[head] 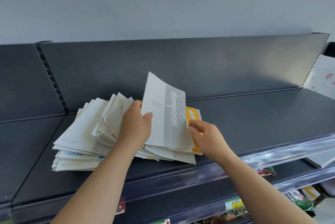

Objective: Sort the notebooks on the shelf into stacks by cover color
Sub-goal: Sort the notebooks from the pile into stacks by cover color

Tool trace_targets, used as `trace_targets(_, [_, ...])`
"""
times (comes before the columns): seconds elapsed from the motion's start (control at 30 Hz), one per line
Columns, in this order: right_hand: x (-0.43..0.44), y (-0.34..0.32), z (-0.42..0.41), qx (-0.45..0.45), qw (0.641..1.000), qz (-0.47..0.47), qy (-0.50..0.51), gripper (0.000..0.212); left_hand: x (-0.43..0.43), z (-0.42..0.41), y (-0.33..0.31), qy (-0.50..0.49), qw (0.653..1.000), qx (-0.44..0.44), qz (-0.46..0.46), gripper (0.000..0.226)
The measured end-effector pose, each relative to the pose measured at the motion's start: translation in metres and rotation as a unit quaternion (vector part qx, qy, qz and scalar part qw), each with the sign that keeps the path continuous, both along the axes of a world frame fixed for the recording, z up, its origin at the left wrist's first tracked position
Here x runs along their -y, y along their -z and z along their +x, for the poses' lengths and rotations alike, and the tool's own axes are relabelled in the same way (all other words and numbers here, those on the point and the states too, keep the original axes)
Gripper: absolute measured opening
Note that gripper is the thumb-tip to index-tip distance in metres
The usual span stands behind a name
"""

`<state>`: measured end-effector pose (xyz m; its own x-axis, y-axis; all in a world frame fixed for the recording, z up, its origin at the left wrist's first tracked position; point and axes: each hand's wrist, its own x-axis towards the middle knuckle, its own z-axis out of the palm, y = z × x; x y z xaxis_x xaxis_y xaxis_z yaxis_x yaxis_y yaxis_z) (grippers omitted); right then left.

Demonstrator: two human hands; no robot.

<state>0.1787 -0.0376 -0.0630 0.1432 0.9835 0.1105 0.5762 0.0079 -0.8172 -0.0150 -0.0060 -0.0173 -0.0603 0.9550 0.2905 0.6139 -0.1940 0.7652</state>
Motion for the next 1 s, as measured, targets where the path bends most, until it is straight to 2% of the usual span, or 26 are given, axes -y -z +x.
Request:
trace_targets(0.1, [-0.004, -0.011, -0.012, -0.061, 0.998, 0.024, -0.008, 0.042, 0.006, -0.005, -0.005, -0.008, 0.999, 0.053, -0.005, 0.009])
trace_targets(0.23, [-0.007, -0.029, -0.029, -0.115, 0.989, 0.083, -0.029, 0.024, 0.013, -0.019, -0.01, -0.018, 0.997, 0.075, -0.018, 0.023])
trace_targets(0.3, [-0.007, -0.038, -0.041, -0.11, 0.988, 0.106, -0.036, 0.019, 0.02, -0.03, -0.015, 0.002, 0.996, 0.085, -0.032, 0.032])
trace_targets(0.47, [-0.004, -0.057, -0.082, -0.102, 0.979, 0.159, -0.07, 0.024, 0.042, -0.067, -0.031, 0.021, 0.995, 0.097, -0.018, 0.04])
trace_targets(0.77, [-0.003, -0.077, -0.187, -0.049, 0.969, 0.212, -0.115, 0.019, 0.067, -0.172, -0.034, -0.085, 0.989, 0.1, 0.069, 0.033])
trace_targets(1.0, [0.004, -0.072, -0.312, -0.052, 0.965, 0.197, -0.165, 0.013, 0.092, -0.294, -0.028, -0.15, 0.986, 0.063, 0.046, 0.021])
